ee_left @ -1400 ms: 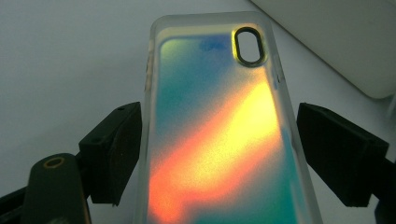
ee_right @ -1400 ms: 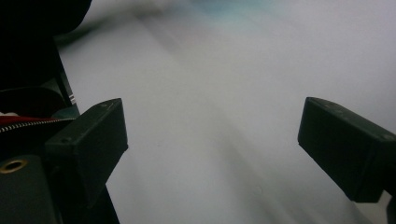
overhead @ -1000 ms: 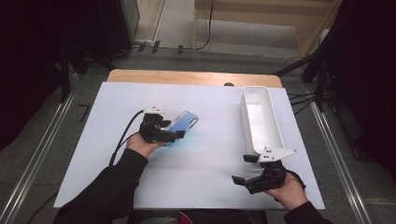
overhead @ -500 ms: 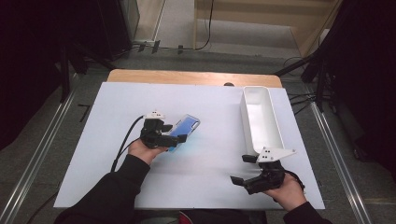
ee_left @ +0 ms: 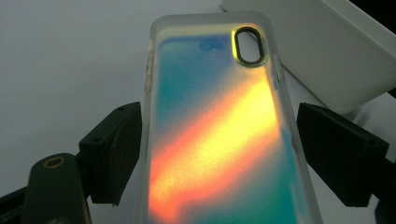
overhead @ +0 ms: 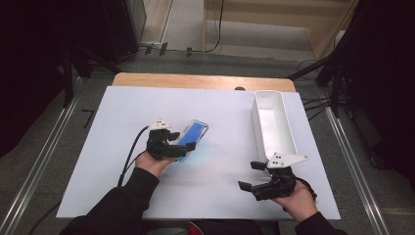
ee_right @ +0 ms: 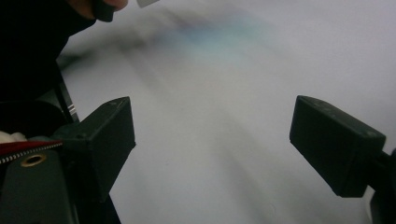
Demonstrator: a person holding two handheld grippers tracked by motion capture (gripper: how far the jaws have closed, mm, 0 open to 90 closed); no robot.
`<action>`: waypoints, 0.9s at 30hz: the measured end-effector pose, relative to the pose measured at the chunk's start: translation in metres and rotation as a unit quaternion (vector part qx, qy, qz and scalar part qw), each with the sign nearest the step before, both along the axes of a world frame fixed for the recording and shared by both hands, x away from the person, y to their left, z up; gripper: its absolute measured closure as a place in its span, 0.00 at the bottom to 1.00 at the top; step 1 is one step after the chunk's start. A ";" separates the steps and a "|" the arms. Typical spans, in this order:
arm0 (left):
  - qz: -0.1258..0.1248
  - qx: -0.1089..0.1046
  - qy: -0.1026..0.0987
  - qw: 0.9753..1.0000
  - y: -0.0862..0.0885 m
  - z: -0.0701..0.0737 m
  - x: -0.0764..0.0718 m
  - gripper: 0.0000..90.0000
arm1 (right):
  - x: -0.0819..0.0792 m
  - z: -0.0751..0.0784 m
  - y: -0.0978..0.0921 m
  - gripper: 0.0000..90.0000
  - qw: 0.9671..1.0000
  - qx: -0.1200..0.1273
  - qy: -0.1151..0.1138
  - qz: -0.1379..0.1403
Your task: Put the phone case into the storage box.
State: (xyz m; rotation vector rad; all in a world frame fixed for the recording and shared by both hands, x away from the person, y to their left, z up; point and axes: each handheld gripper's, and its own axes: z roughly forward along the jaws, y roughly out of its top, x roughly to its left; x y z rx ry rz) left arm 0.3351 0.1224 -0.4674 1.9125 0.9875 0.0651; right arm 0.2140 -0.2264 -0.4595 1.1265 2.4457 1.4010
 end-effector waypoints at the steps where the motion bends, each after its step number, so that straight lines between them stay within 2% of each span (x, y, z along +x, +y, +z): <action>1: 0.000 0.000 0.000 1.000 0.000 0.000 0.000 0.18 | 0.000 0.000 0.000 0.14 1.000 0.000 0.000 0.000; 3: 0.007 0.000 -0.005 1.000 0.000 -0.001 -0.002 0.18 | 0.001 0.002 0.001 0.14 1.000 0.000 -0.004 -0.011; 4: 0.012 -0.007 0.002 1.000 0.000 -0.002 -0.004 0.18 | 0.001 0.004 0.001 0.14 1.000 0.003 -0.010 -0.020; 7: 0.014 -0.008 -0.003 1.000 -0.003 -0.003 -0.007 0.18 | 0.004 0.006 0.001 0.14 1.000 0.013 -0.008 -0.027; 10: 0.011 -0.004 -0.007 1.000 -0.006 -0.004 -0.010 0.18 | 0.006 0.008 0.003 0.14 0.999 0.013 0.012 -0.032; 13: 0.019 -0.011 -0.008 1.000 -0.008 -0.008 -0.016 0.18 | 0.008 0.009 0.004 0.17 0.999 -0.014 0.011 -0.038; 16: 0.017 -0.011 -0.009 1.000 -0.012 -0.010 -0.019 0.18 | 0.011 0.011 0.006 0.17 0.999 -0.007 0.012 -0.038; 21: 0.016 -0.017 -0.005 1.000 -0.014 -0.011 -0.021 0.18 | 0.015 0.014 0.008 0.18 0.998 -0.010 0.036 -0.045; 23: 0.019 -0.022 -0.003 1.000 -0.014 -0.011 -0.023 0.18 | 0.016 0.017 0.008 0.25 0.998 -0.018 0.040 -0.048; 24: 0.020 -0.026 -0.004 0.999 -0.014 -0.011 -0.024 0.18 | 0.017 0.018 0.008 0.25 0.998 -0.019 0.035 -0.050; 27: 0.021 -0.030 0.000 0.999 -0.014 -0.011 -0.026 0.18 | 0.019 0.019 0.008 0.25 0.997 -0.011 0.046 -0.060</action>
